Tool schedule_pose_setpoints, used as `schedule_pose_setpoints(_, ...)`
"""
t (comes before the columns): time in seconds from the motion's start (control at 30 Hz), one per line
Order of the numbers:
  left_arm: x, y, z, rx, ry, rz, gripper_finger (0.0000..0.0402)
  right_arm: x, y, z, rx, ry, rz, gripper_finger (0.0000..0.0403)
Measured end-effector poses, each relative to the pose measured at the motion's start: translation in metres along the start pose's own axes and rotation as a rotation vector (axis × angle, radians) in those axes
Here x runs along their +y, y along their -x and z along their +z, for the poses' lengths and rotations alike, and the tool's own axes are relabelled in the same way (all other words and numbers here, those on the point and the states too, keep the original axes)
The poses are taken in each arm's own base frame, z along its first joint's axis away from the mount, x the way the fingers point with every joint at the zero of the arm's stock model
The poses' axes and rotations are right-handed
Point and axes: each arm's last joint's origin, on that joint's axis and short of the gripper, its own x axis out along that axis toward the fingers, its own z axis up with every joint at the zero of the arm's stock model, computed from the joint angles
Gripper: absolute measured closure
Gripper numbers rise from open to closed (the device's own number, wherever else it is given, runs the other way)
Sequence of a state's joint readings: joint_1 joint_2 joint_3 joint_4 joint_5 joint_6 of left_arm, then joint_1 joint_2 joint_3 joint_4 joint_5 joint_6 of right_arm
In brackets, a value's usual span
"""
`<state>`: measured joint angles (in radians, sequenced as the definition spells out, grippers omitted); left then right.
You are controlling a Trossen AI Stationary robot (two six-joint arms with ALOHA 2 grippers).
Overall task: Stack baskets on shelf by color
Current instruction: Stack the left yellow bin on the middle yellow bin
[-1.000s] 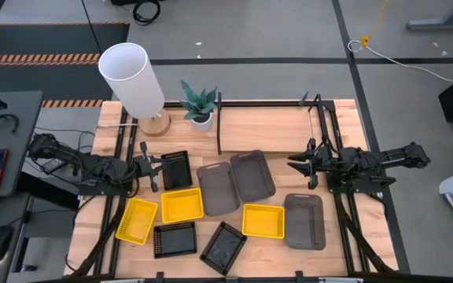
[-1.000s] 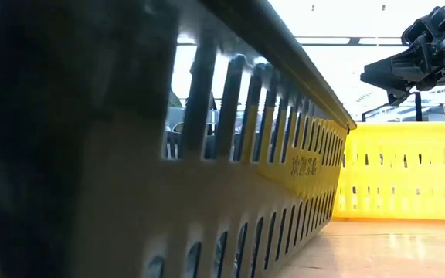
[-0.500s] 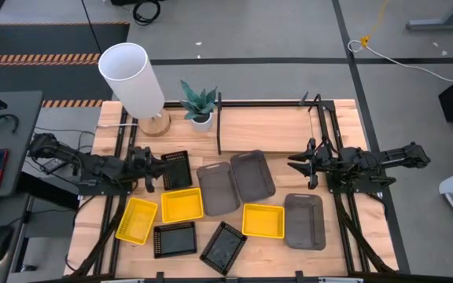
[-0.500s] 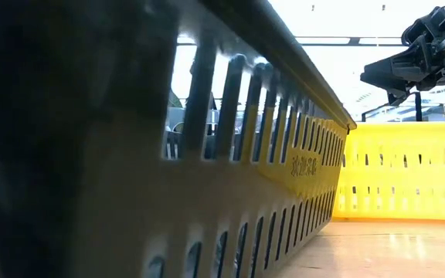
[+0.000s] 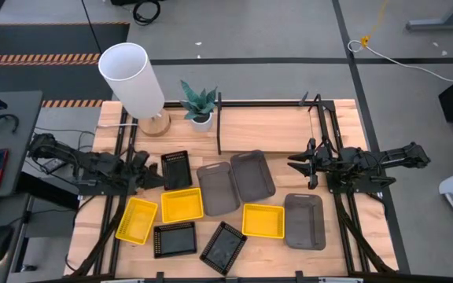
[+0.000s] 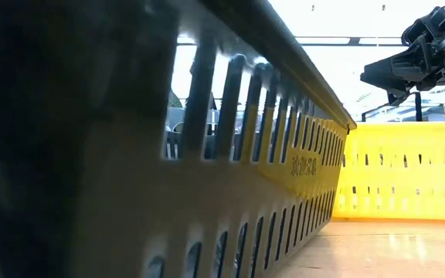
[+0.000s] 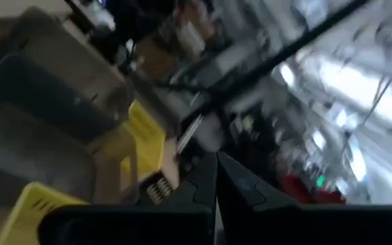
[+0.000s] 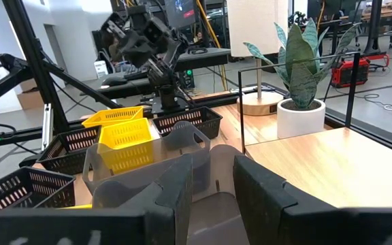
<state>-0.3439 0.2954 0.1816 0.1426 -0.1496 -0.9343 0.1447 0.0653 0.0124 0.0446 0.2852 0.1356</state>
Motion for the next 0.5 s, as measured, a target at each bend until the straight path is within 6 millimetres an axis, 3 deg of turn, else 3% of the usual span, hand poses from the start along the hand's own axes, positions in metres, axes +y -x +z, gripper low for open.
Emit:
schedule_pose_setpoints(0.17,-0.015,0.003,0.009,0.181,-0.103,0.110,0.0386,0.000,0.000,0.000,0.000,0.000,0.000,0.0290)
schedule_pose_setpoints(0.5,-0.024,-0.005,0.013,0.411,-0.055,0.381,0.0332,0.000,0.000,0.000,0.000,0.000,-0.001,0.0290)
